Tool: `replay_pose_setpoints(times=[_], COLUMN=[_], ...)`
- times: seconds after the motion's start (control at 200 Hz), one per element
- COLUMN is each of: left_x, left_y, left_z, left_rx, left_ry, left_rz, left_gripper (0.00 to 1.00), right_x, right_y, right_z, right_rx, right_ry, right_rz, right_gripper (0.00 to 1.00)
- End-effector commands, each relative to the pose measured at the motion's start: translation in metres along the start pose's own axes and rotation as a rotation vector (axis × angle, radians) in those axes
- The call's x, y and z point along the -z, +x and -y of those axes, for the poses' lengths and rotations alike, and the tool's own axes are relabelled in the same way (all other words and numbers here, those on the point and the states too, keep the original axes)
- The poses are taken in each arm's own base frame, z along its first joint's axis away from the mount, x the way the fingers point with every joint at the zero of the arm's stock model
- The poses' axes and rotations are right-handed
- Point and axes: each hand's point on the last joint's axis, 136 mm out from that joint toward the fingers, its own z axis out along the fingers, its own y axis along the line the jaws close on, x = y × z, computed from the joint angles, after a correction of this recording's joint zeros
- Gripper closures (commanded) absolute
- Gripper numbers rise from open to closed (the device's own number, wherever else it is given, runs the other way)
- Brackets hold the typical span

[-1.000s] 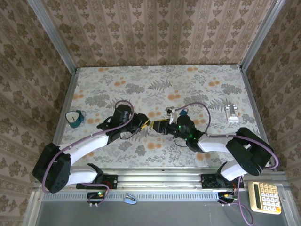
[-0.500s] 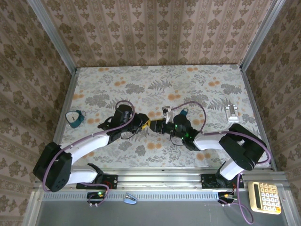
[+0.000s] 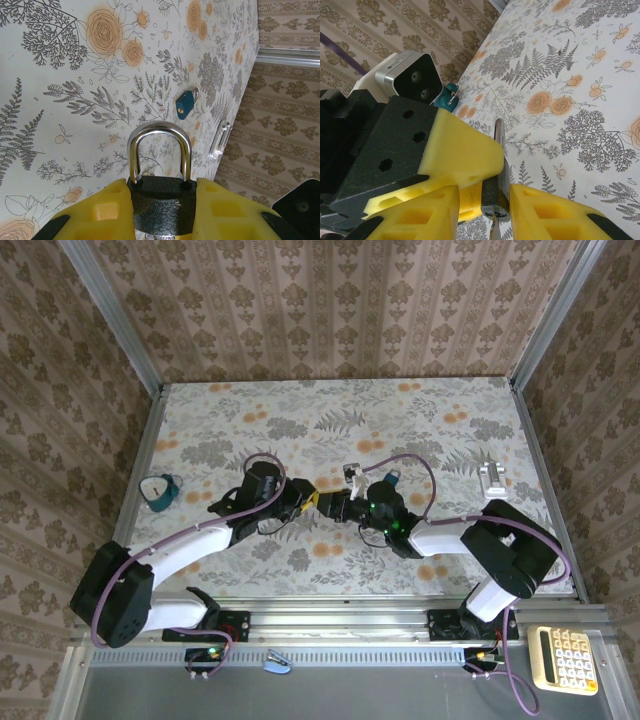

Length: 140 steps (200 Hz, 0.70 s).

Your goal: Unlock with the key

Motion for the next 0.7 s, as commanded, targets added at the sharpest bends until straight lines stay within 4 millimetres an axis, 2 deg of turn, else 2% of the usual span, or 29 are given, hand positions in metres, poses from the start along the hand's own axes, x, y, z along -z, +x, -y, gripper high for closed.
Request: replay_pose_setpoints(times=[0.0, 0.06, 0.15, 0.22, 0.375, 0.515, 0.695], left_x=[0.003, 0.004, 0.005, 0.006, 0.005, 0.005, 0.007], left_y=[0.008, 0.007, 0.006, 0.005, 0.008, 0.01, 0.009], left_z=[0.025, 0.025, 0.026, 0.026, 0.027, 0.028, 0.027], left_rx=[-0.002, 0.003, 0.004, 0.003, 0.001, -0.01, -0.035], left_ry=[0.103, 0.109, 0.109, 0.109, 0.113, 0.114, 0.114], left_rz=[-0.043, -0.041, -0.037, -0.035, -0.049, -0.054, -0.051], left_gripper=[0.86, 0.86, 0.86, 0.86, 0.86, 0.86, 0.76], right_x=[-0.003, -0.002, -0.002, -0.002, -0.002, -0.002, 0.004], right_y=[0.005, 0.006, 0.008, 0.006, 0.003, -0.003, -0.004], right_z=[0.003, 0.004, 0.005, 0.004, 0.007, 0.004, 0.003], right_rx=[0.012, 0.011, 0.011, 0.014, 0.019, 0.031, 0.06], right_ry=[0.005, 0.008, 0.004, 0.001, 0.022, 0.023, 0.039], right_rz=[0.002, -0.001, -0.001, 0.013, 0.033, 0.052, 0.04], right_gripper=[0.71, 0.72, 0.66, 0.65, 0.72, 0.83, 0.93])
